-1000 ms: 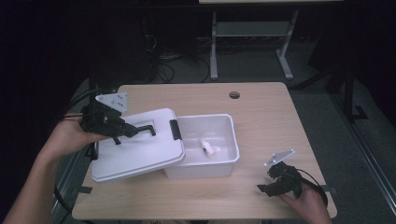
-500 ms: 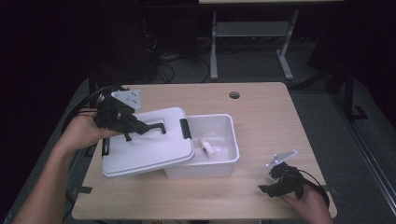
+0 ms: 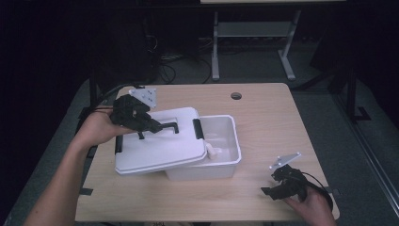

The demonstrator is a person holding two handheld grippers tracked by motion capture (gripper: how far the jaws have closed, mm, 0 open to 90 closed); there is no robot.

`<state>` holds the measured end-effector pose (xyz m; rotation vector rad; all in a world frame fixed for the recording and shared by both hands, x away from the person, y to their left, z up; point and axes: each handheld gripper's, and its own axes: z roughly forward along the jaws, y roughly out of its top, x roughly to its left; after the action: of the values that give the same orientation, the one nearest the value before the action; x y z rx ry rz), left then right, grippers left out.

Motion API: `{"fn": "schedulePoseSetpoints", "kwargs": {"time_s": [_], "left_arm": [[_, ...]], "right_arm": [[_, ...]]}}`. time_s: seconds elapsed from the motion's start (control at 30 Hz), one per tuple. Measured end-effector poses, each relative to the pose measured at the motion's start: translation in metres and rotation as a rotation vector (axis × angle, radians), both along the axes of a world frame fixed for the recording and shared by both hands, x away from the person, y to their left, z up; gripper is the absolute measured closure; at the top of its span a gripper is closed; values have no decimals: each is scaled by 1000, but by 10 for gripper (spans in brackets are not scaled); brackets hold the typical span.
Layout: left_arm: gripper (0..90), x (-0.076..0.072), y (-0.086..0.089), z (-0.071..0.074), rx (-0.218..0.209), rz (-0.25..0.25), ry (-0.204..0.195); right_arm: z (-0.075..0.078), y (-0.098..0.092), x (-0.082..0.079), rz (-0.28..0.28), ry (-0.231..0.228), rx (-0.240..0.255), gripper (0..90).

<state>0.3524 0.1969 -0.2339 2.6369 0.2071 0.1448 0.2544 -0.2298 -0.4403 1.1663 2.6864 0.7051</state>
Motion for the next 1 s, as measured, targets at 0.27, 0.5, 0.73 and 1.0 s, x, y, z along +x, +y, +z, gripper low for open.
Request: {"fn": "schedulePoseSetpoints", "kwargs": {"time_s": [0.27,0.5,0.73,1.0], "left_arm": [[842,6,-11,-2,-16,-13,3],[842,10,-20,-4,-18,-21,2],[843,12,-31,-4,-26,-32,-1],[843,16,-48,-6,-24,-63,4]], "right_arm": [[1,-1,-1,-5,-2,7,331],[3,0,0,1,-11,13,331],[3,1,1,6,-9,15,331],[3,2,2,12,-5,19,331]]}}
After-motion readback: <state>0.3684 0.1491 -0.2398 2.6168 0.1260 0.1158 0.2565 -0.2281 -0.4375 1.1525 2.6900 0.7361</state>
